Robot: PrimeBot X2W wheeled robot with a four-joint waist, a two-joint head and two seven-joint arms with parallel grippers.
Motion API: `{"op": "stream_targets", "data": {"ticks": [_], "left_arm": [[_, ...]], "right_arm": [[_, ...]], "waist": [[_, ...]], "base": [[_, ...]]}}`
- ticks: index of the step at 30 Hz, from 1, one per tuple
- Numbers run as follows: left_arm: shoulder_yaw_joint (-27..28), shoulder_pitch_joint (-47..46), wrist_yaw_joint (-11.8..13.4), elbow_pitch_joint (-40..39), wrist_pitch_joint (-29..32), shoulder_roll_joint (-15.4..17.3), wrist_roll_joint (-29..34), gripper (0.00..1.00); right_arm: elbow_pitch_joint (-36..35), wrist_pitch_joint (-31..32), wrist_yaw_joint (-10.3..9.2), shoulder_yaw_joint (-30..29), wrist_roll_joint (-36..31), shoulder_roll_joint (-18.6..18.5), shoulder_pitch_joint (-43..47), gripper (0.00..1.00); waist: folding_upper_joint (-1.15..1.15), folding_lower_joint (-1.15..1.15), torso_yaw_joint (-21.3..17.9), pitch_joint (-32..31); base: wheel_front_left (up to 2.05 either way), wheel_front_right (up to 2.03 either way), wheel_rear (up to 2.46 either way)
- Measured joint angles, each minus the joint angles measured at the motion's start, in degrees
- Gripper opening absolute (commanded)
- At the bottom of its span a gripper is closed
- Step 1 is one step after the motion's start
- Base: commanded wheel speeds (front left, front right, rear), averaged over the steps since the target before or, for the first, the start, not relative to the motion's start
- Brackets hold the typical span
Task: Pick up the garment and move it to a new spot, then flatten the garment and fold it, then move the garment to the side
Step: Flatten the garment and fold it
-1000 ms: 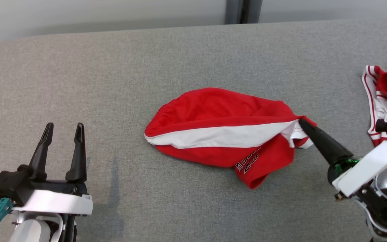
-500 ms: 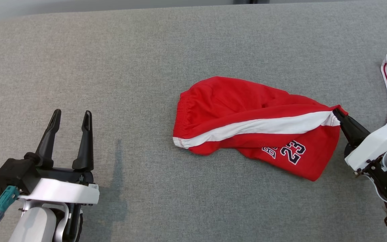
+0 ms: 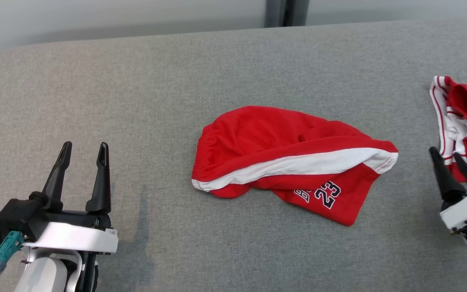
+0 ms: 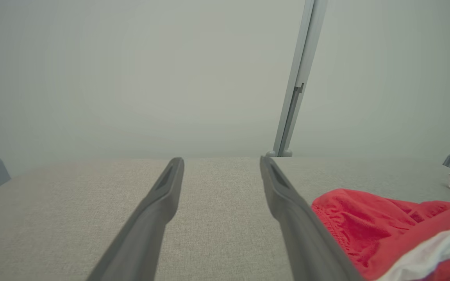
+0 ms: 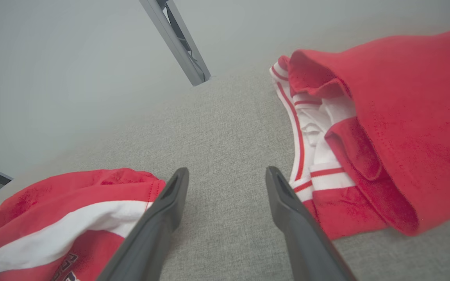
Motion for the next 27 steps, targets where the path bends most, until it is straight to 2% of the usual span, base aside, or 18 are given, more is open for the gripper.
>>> {"op": "stream_targets", "data": {"ticks": [5,10,18,27], "left_arm": [[0.42,1.12,0.81,-0.46,0.0,0.4,0.3,1.0],[0.86,2.52,1.8,-1.19,0.23,0.87,0.38,1.0],[0.59,5.13,2.58,-2.21,1.25,1.3,0.66,1.0],[-0.48,7.2,3.38,-3.07,2.65,1.41,0.75,1.0]], "right_arm": [[-1.96,-8.34,0.0,-3.94,-8.2,0.03,0.2,1.0],[-8.47,-10.88,0.0,-6.95,-18.91,3.24,0.12,1.0],[-19.04,-8.86,0.0,-7.24,-29.07,7.5,5.68,1.0],[-27.06,-4.26,0.01,-9.11,-32.74,12.82,15.29,1.0]], "waist": [[0.0,0.0,-1.0,-1.79],[0.0,0.0,-1.77,-3.84],[0.0,0.0,-2.48,-6.86],[0.0,0.0,-2.83,-9.1]], "base": [[0.0,0.0,0.0],[0.0,0.0,0.0],[0.0,0.0,0.0],[0.0,0.0,0.0]]}}
